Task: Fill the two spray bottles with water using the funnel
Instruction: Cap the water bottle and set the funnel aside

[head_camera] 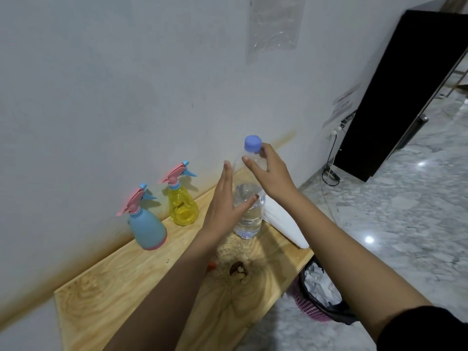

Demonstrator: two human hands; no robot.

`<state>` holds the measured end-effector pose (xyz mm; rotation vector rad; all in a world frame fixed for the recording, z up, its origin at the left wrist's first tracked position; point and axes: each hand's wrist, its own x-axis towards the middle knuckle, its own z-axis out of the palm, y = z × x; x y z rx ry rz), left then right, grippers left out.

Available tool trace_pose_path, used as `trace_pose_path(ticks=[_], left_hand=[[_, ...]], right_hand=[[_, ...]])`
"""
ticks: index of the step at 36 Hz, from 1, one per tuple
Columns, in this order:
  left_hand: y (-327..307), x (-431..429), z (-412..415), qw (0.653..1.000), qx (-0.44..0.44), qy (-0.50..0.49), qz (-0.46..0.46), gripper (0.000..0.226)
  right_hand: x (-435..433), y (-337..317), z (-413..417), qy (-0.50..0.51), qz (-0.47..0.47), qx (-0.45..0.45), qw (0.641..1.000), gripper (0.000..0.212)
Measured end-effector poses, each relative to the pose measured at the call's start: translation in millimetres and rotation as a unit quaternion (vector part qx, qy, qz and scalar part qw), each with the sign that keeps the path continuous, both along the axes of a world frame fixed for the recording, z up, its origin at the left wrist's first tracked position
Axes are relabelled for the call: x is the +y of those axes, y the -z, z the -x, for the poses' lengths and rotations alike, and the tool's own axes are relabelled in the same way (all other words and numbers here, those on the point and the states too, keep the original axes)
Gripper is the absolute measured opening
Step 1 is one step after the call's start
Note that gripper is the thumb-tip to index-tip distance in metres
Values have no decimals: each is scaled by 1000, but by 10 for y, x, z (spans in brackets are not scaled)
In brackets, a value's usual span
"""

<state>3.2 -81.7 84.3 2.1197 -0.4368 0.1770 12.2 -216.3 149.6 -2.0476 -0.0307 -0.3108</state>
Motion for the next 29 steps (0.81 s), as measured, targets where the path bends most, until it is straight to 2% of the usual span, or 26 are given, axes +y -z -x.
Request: trace_pose_path(ticks=[3, 6, 10, 13, 18, 21, 25, 29], left_hand=[[130, 191, 39, 999, 31, -2, -42, 95], [348, 482, 64, 983, 64, 21, -173, 86], [639, 813, 120, 902, 108, 92, -409, 88], [798, 1003, 171, 864, 136, 120, -470, 97], [908, 1103, 221, 830, 188, 161, -500, 106], [949, 1088, 205, 837, 227, 156, -473, 100], [1003, 1069, 204, 848, 222, 138, -460, 85], [1043, 1041, 257, 878, 188, 107, -428, 73]], right_hand=[[-55, 183, 58, -36, -54, 32, 997, 63], [-89, 350, 84, -58, -99, 54, 992, 87], [-124, 600, 113, -69, -87, 69, 991, 105], [-145, 757, 165, -73, -99, 95, 988, 105], [-114, 1029, 198, -56, -122, 110, 985, 91], [-77, 1082, 190, -41, -122, 95, 987, 73], [-58, 1161, 161, -39, -113, 101, 988, 79], [-39, 1211, 146, -35, -115, 96, 988, 86]])
